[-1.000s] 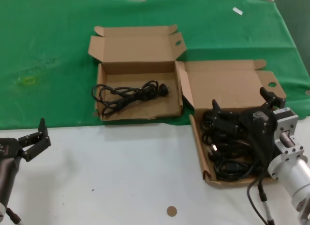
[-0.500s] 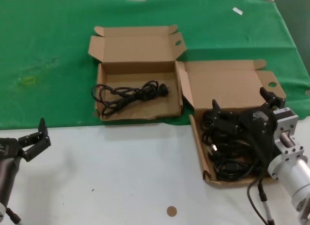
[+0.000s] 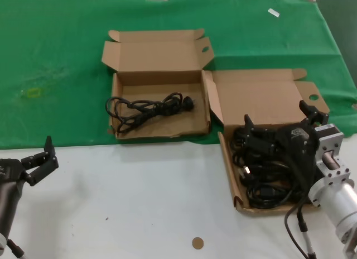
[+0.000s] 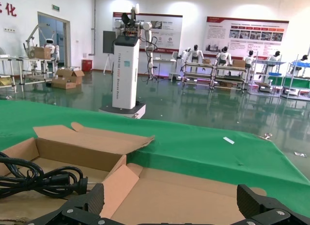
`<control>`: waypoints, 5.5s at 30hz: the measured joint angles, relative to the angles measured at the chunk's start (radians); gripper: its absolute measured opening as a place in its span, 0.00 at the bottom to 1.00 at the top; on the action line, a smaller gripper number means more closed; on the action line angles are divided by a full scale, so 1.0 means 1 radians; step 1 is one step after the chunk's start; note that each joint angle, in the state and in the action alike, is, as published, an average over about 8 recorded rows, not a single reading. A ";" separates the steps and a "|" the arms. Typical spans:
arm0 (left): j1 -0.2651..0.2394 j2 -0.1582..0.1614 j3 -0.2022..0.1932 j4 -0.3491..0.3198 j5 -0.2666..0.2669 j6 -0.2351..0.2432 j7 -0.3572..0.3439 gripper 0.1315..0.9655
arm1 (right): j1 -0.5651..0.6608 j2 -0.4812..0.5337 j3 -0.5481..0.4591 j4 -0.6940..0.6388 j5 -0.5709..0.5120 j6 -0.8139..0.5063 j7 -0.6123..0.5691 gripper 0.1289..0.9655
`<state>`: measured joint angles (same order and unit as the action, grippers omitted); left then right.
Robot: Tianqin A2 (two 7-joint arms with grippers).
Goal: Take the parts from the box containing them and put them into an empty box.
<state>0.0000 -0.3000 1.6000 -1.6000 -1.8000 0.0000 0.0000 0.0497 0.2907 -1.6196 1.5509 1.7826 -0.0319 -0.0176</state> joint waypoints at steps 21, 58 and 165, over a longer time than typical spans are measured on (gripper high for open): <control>0.000 0.000 0.000 0.000 0.000 0.000 0.000 1.00 | 0.000 0.000 0.000 0.000 0.000 0.000 0.000 1.00; 0.000 0.000 0.000 0.000 0.000 0.000 0.000 1.00 | 0.000 0.000 0.000 0.000 0.000 0.000 0.000 1.00; 0.000 0.000 0.000 0.000 0.000 0.000 0.000 1.00 | 0.000 0.000 0.000 0.000 0.000 0.000 0.000 1.00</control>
<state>0.0000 -0.3000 1.6000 -1.6000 -1.8000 0.0000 0.0000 0.0497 0.2907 -1.6196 1.5509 1.7826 -0.0319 -0.0176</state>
